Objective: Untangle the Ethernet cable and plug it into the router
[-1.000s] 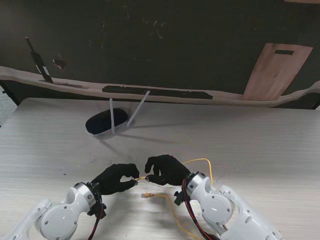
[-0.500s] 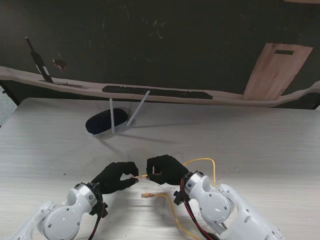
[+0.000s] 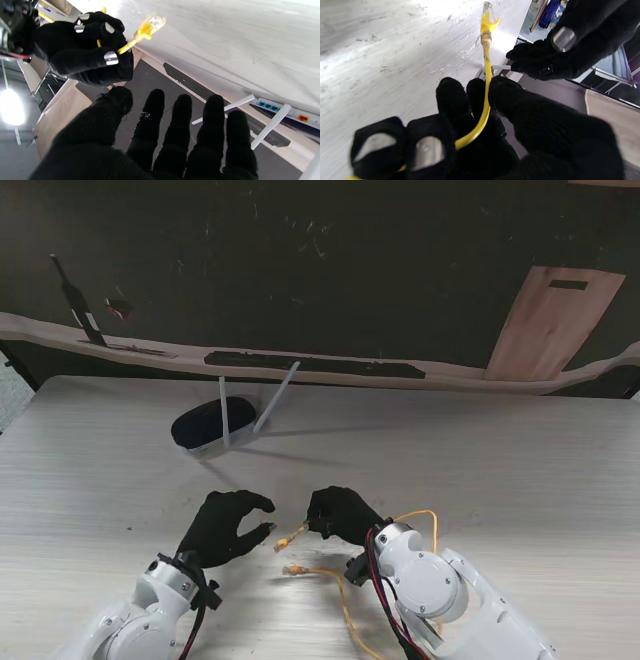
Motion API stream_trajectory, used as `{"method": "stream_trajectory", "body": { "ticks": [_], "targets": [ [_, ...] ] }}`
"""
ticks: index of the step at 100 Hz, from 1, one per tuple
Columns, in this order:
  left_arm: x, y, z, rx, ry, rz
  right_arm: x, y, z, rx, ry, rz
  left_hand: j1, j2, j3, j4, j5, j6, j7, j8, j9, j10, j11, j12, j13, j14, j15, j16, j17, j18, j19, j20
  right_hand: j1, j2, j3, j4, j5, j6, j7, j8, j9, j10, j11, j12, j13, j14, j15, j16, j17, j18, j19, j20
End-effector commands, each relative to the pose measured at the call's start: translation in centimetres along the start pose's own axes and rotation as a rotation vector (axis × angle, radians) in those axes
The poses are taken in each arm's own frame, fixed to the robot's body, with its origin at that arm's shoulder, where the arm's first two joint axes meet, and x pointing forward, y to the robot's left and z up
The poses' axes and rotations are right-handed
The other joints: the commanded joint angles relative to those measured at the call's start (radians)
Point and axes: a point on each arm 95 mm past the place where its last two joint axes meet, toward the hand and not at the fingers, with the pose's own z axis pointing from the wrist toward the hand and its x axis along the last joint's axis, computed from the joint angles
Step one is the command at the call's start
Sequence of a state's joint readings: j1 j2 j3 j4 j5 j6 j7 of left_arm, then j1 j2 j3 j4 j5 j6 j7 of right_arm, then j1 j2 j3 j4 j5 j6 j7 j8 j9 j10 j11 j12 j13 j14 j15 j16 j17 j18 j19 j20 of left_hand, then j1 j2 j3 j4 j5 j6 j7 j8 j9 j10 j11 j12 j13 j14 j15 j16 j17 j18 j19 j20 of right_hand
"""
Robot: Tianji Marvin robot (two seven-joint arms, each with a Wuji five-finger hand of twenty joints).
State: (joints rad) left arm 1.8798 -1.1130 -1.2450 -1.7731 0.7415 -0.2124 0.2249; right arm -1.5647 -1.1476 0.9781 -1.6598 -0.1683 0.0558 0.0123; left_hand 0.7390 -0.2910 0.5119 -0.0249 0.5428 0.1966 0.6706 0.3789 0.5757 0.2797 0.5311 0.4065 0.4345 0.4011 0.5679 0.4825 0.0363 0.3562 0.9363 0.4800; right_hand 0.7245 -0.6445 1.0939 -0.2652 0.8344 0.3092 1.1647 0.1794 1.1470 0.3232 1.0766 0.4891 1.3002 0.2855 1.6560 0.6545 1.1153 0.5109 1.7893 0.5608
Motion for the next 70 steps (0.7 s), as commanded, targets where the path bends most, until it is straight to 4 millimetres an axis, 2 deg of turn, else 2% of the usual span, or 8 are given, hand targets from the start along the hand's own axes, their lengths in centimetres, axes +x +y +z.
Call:
{"method": "stream_trajectory", "body": {
  "ticks": [1,7,12,25,70],
  "targets": [
    [0.0,0.6,-0.3,-0.028,-0.005,-0.012,0.4,-0.4,-0.1,-0.007,0.007,0.026,-0.063,-0.022,0.051,0.001,0.010,-0.018,-0.021,0.017,0.013,-0.016,0.007,-0.012,0.028,0.011,0.017,-0.002,0.005,0.026,0.032,0.019,0.050,-0.007,0.029,0.008,0.022,-0.007,0.006,0.012,0.104,0.177,0.103,0.018,0.005,-0.180,0.060,0.019,0.040,-0.046,0.123,0.023],
    [-0.1,0.7,-0.4,-0.031,-0.004,0.010,0.4,-0.3,-0.1,-0.025,0.005,0.044,-0.138,-0.075,0.138,-0.018,-0.003,-0.016,-0.043,0.014,0.011,-0.021,0.004,-0.012,0.037,0.004,0.017,-0.004,0.009,0.027,0.033,0.021,0.050,-0.007,0.029,0.008,0.022,-0.006,0.007,0.011,0.104,0.178,0.103,0.019,0.005,-0.179,0.061,0.020,0.040,-0.045,0.122,0.024],
    [-0.2,0.8,-0.5,-0.035,-0.005,0.023,0.5,-0.2,-0.1,-0.039,0.007,0.056,-0.166,-0.106,0.178,-0.030,-0.018,-0.013,-0.066,0.005,0.006,-0.026,0.000,-0.014,0.040,-0.003,0.015,-0.006,0.010,0.027,0.033,0.021,0.050,-0.006,0.029,0.008,0.022,-0.005,0.008,0.011,0.104,0.179,0.103,0.019,0.005,-0.179,0.061,0.021,0.039,-0.044,0.122,0.025],
    [-0.5,1.2,-0.8,-0.034,-0.016,0.063,0.8,0.1,-0.2,-0.066,0.023,0.081,-0.159,-0.159,0.226,-0.052,-0.051,-0.012,-0.100,-0.011,-0.003,-0.041,-0.003,-0.016,0.053,-0.023,0.013,-0.008,0.018,0.024,0.032,0.021,0.049,-0.004,0.028,0.007,0.020,-0.006,0.009,0.010,0.104,0.177,0.103,0.021,0.005,-0.179,0.060,0.023,0.039,-0.041,0.120,0.029],
    [-0.4,2.6,-0.3,-0.025,-0.011,0.021,1.9,0.5,-0.6,-0.071,0.080,0.133,-0.110,-0.164,0.296,-0.061,-0.017,-0.031,-0.072,0.002,0.040,-0.053,0.012,-0.010,0.095,-0.037,0.026,-0.012,0.051,0.028,0.043,0.027,0.047,0.008,0.017,0.007,0.010,-0.014,0.017,0.009,0.098,0.175,0.102,0.024,0.005,-0.178,0.056,0.026,0.037,-0.034,0.106,0.033]
  ]
}}
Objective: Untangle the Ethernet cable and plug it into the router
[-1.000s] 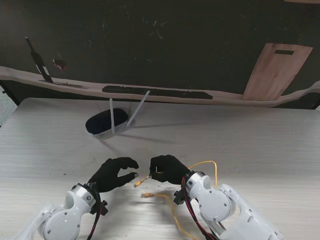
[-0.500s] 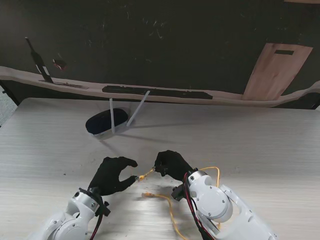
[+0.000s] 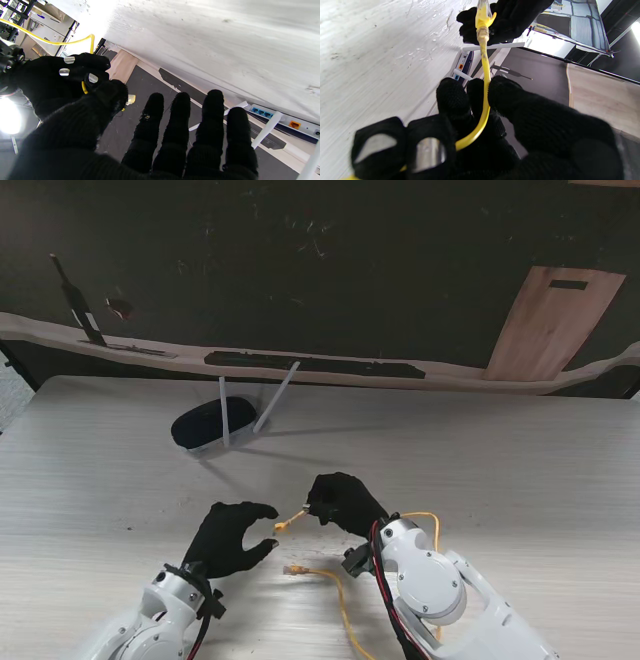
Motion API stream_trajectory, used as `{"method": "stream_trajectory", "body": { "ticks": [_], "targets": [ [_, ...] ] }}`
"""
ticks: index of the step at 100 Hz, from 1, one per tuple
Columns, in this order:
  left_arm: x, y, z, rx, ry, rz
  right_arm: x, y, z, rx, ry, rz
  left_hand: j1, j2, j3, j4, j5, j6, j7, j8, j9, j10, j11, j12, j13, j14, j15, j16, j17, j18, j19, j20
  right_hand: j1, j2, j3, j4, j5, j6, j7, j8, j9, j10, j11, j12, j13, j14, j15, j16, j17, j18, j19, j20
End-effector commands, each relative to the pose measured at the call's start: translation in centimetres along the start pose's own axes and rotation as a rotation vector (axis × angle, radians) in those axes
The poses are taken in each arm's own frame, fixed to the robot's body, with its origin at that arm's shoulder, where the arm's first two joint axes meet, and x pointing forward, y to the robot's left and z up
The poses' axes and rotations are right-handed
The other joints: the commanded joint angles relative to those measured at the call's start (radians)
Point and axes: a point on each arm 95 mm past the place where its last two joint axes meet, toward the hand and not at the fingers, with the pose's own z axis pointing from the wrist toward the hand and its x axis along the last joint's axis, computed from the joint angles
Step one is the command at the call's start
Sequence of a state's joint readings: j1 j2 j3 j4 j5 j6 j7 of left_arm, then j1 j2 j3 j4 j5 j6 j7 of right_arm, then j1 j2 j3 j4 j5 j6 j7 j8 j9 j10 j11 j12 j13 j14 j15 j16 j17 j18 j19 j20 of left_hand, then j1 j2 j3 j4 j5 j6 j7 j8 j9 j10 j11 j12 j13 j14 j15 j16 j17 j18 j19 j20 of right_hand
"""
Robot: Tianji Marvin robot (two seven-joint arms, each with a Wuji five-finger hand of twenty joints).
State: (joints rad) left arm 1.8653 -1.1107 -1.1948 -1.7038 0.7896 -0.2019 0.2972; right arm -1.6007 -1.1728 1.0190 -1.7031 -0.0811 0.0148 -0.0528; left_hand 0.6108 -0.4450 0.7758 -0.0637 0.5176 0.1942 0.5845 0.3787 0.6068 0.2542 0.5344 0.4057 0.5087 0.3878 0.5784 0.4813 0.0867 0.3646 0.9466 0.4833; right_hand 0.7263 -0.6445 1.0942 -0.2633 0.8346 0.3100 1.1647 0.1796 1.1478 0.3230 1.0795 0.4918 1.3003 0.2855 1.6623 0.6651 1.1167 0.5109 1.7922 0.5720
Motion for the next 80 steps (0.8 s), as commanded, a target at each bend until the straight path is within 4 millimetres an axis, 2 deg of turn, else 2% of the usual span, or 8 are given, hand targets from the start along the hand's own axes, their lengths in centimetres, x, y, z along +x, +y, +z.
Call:
{"method": "stream_trajectory", "body": {
  "ticks": [1,30,38,47,68,80],
  "targets": [
    [0.29,0.41,0.13,-0.016,0.003,-0.017,0.41,-0.46,-0.17,0.025,0.015,0.009,0.020,-0.009,0.032,-0.023,0.009,-0.028,0.015,0.002,0.010,-0.028,0.009,-0.009,0.022,-0.023,0.016,-0.011,0.001,0.020,0.033,0.023,0.044,0.008,0.016,0.005,0.009,-0.016,0.018,0.009,0.097,0.175,0.099,0.022,0.005,-0.178,0.049,0.015,0.036,-0.034,0.102,0.022],
    [0.64,0.62,0.33,-0.004,0.010,-0.050,0.43,-0.61,-0.26,0.038,0.019,0.001,0.082,0.016,0.009,-0.021,0.046,-0.034,0.048,0.017,0.049,-0.023,0.035,0.002,0.049,-0.021,0.038,-0.007,0.014,0.021,0.047,0.032,0.043,0.012,0.009,0.006,0.007,-0.016,0.020,0.008,0.096,0.174,0.099,0.022,0.005,-0.168,0.043,0.013,0.034,-0.023,0.090,0.019],
    [0.71,0.67,0.40,0.009,0.010,-0.054,0.42,-0.64,-0.29,0.039,0.018,0.003,0.162,0.000,-0.056,-0.062,0.068,-0.047,0.096,0.023,0.087,-0.028,0.063,0.016,0.083,-0.016,0.067,-0.001,0.029,0.021,0.066,0.044,0.043,0.013,0.008,0.007,0.007,-0.018,0.020,0.007,0.096,0.175,0.099,0.022,0.005,-0.167,0.042,0.012,0.034,-0.020,0.090,0.018],
    [0.78,0.70,0.45,0.019,0.009,-0.059,0.41,-0.65,-0.32,0.041,0.018,0.003,0.229,-0.001,-0.114,-0.069,0.081,-0.052,0.136,0.012,0.122,-0.025,0.082,0.024,0.116,-0.009,0.092,0.003,0.043,0.020,0.082,0.053,0.043,0.015,0.007,0.007,0.006,-0.018,0.020,0.007,0.096,0.175,0.099,0.022,0.005,-0.166,0.043,0.012,0.034,-0.019,0.089,0.018],
    [0.91,0.72,0.40,0.029,0.004,-0.086,0.31,-0.56,-0.42,0.047,0.023,-0.014,0.290,0.007,-0.175,-0.058,0.095,-0.054,0.167,-0.001,0.161,-0.026,0.111,0.036,0.150,0.004,0.127,0.013,0.056,0.025,0.097,0.062,0.043,0.017,0.004,0.007,0.003,-0.024,0.021,0.007,0.092,0.173,0.098,0.022,0.005,-0.165,0.043,0.011,0.034,-0.017,0.089,0.017],
    [0.90,0.70,0.34,0.042,0.001,-0.105,0.25,-0.53,-0.47,0.049,0.025,-0.021,0.366,0.031,-0.258,-0.047,0.110,-0.057,0.221,-0.014,0.212,-0.029,0.128,0.086,0.179,0.014,0.166,0.028,0.068,0.032,0.113,0.073,0.043,0.019,0.002,0.007,0.002,-0.027,0.022,0.007,0.090,0.172,0.098,0.022,0.005,-0.165,0.042,0.010,0.033,-0.016,0.085,0.015]
  ]
}}
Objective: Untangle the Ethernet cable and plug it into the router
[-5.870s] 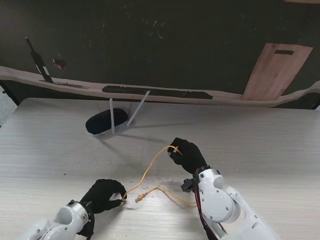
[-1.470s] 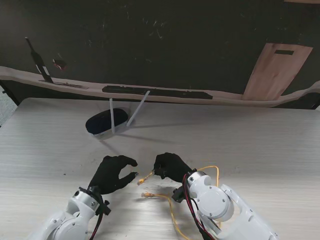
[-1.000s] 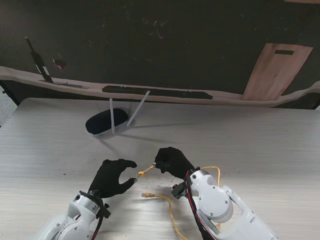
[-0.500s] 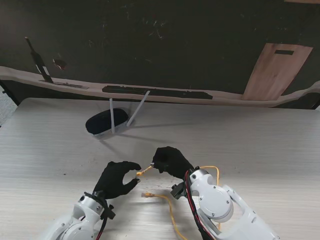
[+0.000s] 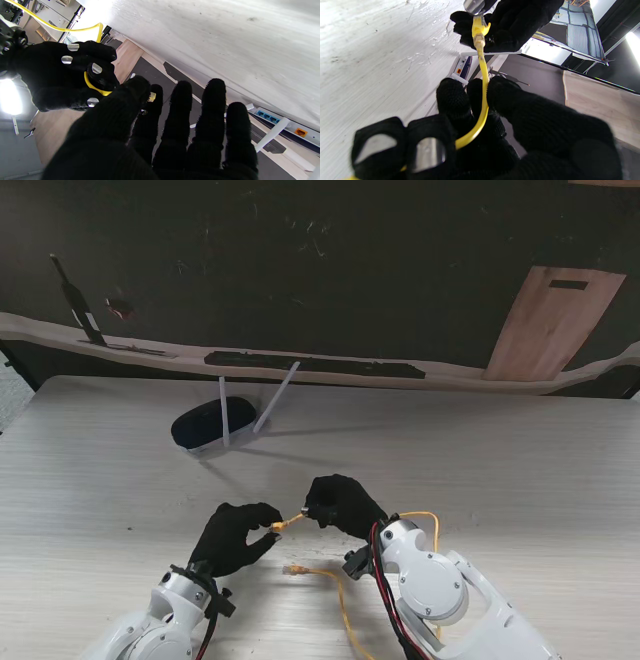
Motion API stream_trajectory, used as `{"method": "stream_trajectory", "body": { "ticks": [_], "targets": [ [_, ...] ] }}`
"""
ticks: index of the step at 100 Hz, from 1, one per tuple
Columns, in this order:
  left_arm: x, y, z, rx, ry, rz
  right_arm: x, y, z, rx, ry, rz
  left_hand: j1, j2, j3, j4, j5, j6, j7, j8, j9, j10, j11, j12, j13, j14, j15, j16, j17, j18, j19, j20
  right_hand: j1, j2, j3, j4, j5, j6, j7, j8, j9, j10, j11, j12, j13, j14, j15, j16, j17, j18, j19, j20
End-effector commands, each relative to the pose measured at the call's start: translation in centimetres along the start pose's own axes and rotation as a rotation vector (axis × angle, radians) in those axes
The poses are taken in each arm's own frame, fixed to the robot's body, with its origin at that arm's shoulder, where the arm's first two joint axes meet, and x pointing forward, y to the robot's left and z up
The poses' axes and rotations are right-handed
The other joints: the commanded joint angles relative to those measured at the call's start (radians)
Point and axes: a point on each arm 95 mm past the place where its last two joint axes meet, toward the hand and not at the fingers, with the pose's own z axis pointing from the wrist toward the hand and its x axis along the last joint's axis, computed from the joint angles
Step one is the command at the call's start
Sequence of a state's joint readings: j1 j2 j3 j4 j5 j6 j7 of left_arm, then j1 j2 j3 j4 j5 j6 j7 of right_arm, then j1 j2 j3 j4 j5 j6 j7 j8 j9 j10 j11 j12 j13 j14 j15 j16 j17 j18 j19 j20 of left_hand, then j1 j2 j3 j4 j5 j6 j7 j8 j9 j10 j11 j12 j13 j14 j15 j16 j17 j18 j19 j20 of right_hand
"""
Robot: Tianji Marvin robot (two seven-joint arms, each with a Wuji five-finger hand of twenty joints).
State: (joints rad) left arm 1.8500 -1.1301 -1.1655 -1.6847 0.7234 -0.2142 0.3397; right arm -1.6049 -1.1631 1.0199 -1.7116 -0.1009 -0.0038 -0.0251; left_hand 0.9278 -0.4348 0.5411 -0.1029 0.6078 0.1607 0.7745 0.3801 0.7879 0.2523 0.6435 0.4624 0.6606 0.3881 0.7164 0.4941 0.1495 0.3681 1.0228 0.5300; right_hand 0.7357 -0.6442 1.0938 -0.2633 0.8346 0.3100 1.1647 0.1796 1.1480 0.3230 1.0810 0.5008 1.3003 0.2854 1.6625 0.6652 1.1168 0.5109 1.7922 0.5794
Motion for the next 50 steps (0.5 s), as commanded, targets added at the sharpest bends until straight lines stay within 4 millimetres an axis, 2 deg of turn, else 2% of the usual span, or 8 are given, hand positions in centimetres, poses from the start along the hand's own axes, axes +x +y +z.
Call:
{"method": "stream_trajectory", "body": {
  "ticks": [1,6,9,22,36,42,50],
  "targets": [
    [0.25,0.20,-0.11,-0.003,0.000,-0.019,0.06,-0.41,-0.22,0.020,0.006,0.004,0.054,0.023,-0.023,-0.006,0.025,-0.023,0.035,-0.014,0.037,-0.028,0.021,0.032,0.030,0.014,0.030,0.016,0.006,0.029,0.037,0.026,0.033,0.019,0.002,0.007,0.002,-0.027,0.022,0.007,0.089,0.172,0.096,0.013,0.005,-0.165,0.041,0.010,0.033,-0.016,0.085,0.008],
    [0.25,0.17,-0.12,0.003,0.000,-0.026,0.04,-0.41,-0.24,0.020,0.006,0.003,0.087,0.043,-0.046,-0.002,0.039,-0.030,0.056,-0.015,0.074,-0.033,0.024,0.055,0.049,0.021,0.050,0.024,0.013,0.034,0.043,0.030,0.033,0.019,0.001,0.007,0.002,-0.027,0.022,0.007,0.088,0.172,0.096,0.013,0.005,-0.164,0.040,0.010,0.032,-0.015,0.083,0.007],
    [0.25,0.15,-0.12,0.006,0.000,-0.031,0.04,-0.42,-0.25,0.020,0.006,0.003,0.124,0.067,-0.097,0.007,0.053,-0.029,0.075,-0.021,0.097,-0.033,0.020,0.072,0.062,0.030,0.064,0.027,0.017,0.037,0.047,0.034,0.033,0.019,0.001,0.007,0.001,-0.027,0.022,0.007,0.088,0.171,0.096,0.013,0.004,-0.164,0.039,0.009,0.032,-0.014,0.081,0.006],
    [0.26,0.11,-0.09,0.017,0.001,-0.045,0.01,-0.42,-0.30,0.023,0.005,0.001,0.145,0.078,-0.123,0.008,0.080,-0.021,0.091,-0.025,0.154,-0.037,0.054,0.079,0.111,0.043,0.104,0.040,0.039,0.049,0.064,0.042,0.033,0.022,-0.003,0.008,-0.001,-0.031,0.022,0.006,0.083,0.172,0.093,0.012,0.004,-0.158,0.030,0.004,0.027,-0.003,0.062,-0.003],
    [0.27,0.09,-0.02,0.046,0.005,-0.047,-0.03,-0.38,-0.39,0.032,0.003,0.002,0.139,0.058,-0.102,0.011,0.115,-0.003,0.097,-0.039,0.213,-0.031,0.069,0.048,0.179,0.049,0.122,0.028,0.080,0.052,0.091,0.055,0.030,0.029,-0.015,0.009,-0.011,-0.041,0.012,-0.009,0.064,0.173,0.072,-0.001,0.003,-0.118,-0.019,-0.028,0.010,0.073,-0.014,-0.052],
    [0.28,0.08,0.02,0.058,0.006,-0.048,-0.07,-0.36,-0.45,0.040,0.003,0.001,0.112,0.034,-0.047,0.002,0.133,0.015,0.108,-0.046,0.259,-0.031,0.077,0.013,0.234,0.042,0.132,-0.006,0.118,0.039,0.117,0.068,0.031,0.031,-0.022,0.010,-0.022,-0.045,0.003,-0.025,0.046,0.171,0.045,-0.017,0.001,-0.072,-0.080,-0.063,-0.012,0.130,-0.085,-0.101],
    [0.25,0.03,0.01,0.058,0.007,-0.044,-0.14,-0.35,-0.50,0.047,0.004,-0.002,0.102,0.022,-0.023,0.000,0.141,0.013,0.118,-0.044,0.277,-0.032,0.069,0.000,0.252,0.033,0.129,-0.026,0.136,0.028,0.128,0.071,0.032,0.028,-0.022,0.012,-0.042,-0.051,-0.005,-0.042,0.022,0.168,0.015,-0.038,-0.002,-0.030,-0.145,-0.107,-0.039,0.182,-0.152,-0.171]
  ]
}}
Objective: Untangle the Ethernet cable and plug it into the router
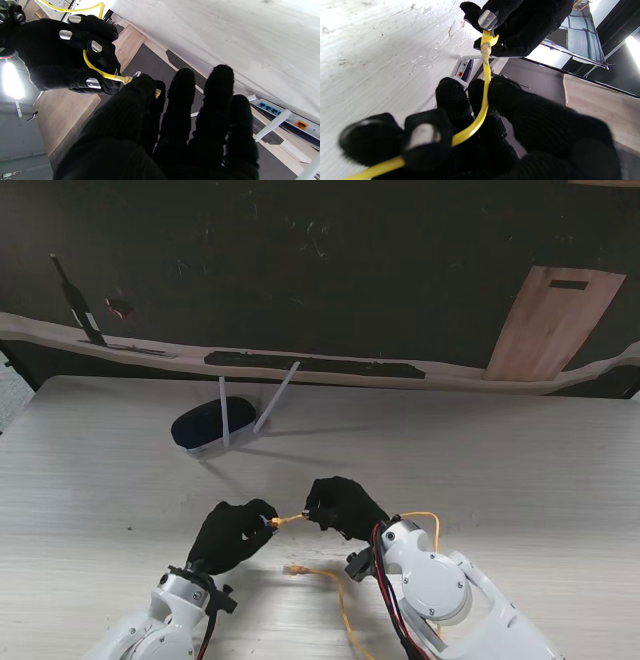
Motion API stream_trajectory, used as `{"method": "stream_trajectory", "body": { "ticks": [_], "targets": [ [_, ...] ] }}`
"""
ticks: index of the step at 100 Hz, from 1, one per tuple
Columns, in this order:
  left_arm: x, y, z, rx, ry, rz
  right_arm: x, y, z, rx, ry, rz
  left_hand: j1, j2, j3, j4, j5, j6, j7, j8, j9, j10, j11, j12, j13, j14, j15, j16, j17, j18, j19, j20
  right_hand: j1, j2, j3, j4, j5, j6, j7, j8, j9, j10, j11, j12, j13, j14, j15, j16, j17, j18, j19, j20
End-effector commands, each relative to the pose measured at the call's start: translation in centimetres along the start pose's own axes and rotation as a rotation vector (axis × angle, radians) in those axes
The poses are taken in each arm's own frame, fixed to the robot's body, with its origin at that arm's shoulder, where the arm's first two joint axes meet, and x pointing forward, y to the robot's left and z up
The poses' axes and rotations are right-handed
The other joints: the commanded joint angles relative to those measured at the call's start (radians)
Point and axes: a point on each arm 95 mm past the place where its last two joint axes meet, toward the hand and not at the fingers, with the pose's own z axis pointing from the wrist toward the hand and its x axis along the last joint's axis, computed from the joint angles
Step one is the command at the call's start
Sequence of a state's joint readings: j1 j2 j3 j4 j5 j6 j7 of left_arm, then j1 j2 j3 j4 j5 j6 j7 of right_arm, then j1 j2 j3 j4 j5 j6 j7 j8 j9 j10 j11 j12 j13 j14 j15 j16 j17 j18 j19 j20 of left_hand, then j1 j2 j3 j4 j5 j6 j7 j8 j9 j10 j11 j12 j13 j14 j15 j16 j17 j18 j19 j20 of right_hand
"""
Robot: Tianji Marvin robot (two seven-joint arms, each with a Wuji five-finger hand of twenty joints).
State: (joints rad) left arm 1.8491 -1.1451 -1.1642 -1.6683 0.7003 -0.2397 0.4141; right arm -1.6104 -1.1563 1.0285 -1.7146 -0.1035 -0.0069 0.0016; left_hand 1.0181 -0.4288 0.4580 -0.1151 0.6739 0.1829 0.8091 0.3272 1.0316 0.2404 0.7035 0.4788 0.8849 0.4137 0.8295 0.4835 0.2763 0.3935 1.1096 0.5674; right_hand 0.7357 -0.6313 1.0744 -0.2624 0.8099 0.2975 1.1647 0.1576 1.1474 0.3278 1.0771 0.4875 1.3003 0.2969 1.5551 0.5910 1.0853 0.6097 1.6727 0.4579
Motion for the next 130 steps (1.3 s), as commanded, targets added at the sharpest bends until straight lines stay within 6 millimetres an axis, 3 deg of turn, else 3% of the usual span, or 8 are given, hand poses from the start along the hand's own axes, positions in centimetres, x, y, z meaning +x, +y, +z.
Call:
{"method": "stream_trajectory", "body": {
  "ticks": [1,30,51,58,69,99,116,130],
  "targets": [
    [0.2,0.2,0.0,-0.019,0.004,-0.002,0.0,-0.4,-0.3,0.026,0.007,0.005,0.011,0.015,0.061,0.013,0.076,-0.010,0.085,0.010,0.034,-0.020,0.009,-0.017,0.028,0.007,0.016,-0.017,0.011,0.001,0.042,0.033,0.031,0.014,-0.003,0.011,-0.020,-0.039,-0.006,-0.022,0.020,0.163,0.016,-0.027,-0.002,-0.036,-0.046,-0.039,-0.012,0.086,-0.038,-0.057],
    [0.2,0.0,0.1,-0.018,0.003,0.012,-0.1,-0.4,-0.3,0.052,0.029,-0.049,-0.039,-0.039,0.179,0.006,0.086,0.002,0.125,0.009,0.068,-0.016,0.006,-0.023,0.061,0.004,0.035,-0.045,0.039,-0.005,0.064,0.038,-0.066,-0.096,0.059,0.000,-0.122,-0.104,-0.064,-0.046,-0.159,0.109,-0.126,-0.074,-0.077,0.114,-0.504,-0.247,-0.395,0.078,-0.280,-0.084],
    [0.3,-0.2,0.4,-0.020,-0.002,0.031,0.1,-0.7,-0.1,0.066,0.062,-0.136,-0.052,-0.058,0.214,0.012,0.092,0.018,0.131,0.009,0.082,-0.011,0.010,-0.024,0.080,0.009,0.043,-0.047,0.055,-0.003,0.078,0.043,-0.111,-0.149,0.115,0.054,-0.155,-0.143,-0.176,0.018,-0.334,0.050,-0.228,-0.086,-0.332,0.103,-0.758,-0.238,-0.588,0.017,-0.458,-0.103],
    [0.3,-0.1,0.4,-0.017,-0.006,0.036,0.2,-0.8,0.0,0.081,0.062,-0.139,-0.052,-0.055,0.219,0.009,0.088,0.024,0.133,0.011,0.081,-0.009,0.011,-0.024,0.083,0.009,0.043,-0.048,0.058,-0.006,0.081,0.044,-0.122,-0.148,0.122,0.122,-0.168,-0.151,-0.246,0.132,-0.401,0.041,-0.250,-0.087,-0.424,0.088,-0.829,-0.216,-0.660,-0.025,-0.522,-0.092],
    [0.2,0.0,0.5,-0.016,-0.013,0.034,0.2,-1.0,0.3,0.095,0.071,-0.171,-0.048,-0.054,0.220,0.005,0.088,0.029,0.135,0.011,0.080,-0.005,0.012,-0.024,0.084,0.014,0.043,-0.050,0.059,-0.007,0.084,0.045,-0.121,-0.171,0.126,0.126,-0.211,-0.166,-0.275,0.147,-0.488,0.028,-0.271,-0.091,-0.532,0.059,-0.882,-0.225,-0.742,-0.076,-0.581,-0.103],
    [0.3,0.1,0.6,-0.016,-0.022,0.056,0.6,-1.7,1.0,0.045,0.166,-0.332,-0.047,-0.056,0.222,0.002,0.089,0.034,0.136,0.009,0.085,-0.003,0.014,-0.027,0.091,0.013,0.045,-0.053,0.066,-0.008,0.090,0.047,-0.119,-0.264,0.176,0.122,-0.273,-0.146,-0.283,0.172,-0.586,0.010,-0.250,-0.082,-0.618,0.015,-0.909,-0.210,-0.791,-0.196,-0.695,-0.118],
    [0.3,0.1,0.7,-0.017,-0.018,0.061,0.7,-2.3,1.3,0.042,0.202,-0.382,-0.047,-0.056,0.222,0.001,0.088,0.032,0.137,0.010,0.083,-0.004,0.015,-0.027,0.090,0.013,0.046,-0.054,0.064,-0.007,0.089,0.046,-0.107,-0.316,0.194,0.117,-0.294,-0.114,-0.293,0.171,-0.578,0.017,-0.233,-0.078,-0.581,0.018,-0.903,-0.209,-0.741,-0.167,-0.665,-0.140],
    [0.4,0.2,0.7,-0.018,-0.015,0.071,0.7,-3.0,1.4,0.057,0.204,-0.416,-0.046,-0.056,0.222,0.001,0.087,0.032,0.138,0.010,0.083,-0.005,0.016,-0.026,0.089,0.013,0.048,-0.054,0.063,-0.007,0.090,0.046,-0.093,-0.331,0.202,0.116,-0.319,-0.081,-0.302,0.167,-0.557,0.032,-0.220,-0.074,-0.519,0.036,-0.902,-0.215,-0.635,-0.064,-0.599,-0.141]
  ]
}}
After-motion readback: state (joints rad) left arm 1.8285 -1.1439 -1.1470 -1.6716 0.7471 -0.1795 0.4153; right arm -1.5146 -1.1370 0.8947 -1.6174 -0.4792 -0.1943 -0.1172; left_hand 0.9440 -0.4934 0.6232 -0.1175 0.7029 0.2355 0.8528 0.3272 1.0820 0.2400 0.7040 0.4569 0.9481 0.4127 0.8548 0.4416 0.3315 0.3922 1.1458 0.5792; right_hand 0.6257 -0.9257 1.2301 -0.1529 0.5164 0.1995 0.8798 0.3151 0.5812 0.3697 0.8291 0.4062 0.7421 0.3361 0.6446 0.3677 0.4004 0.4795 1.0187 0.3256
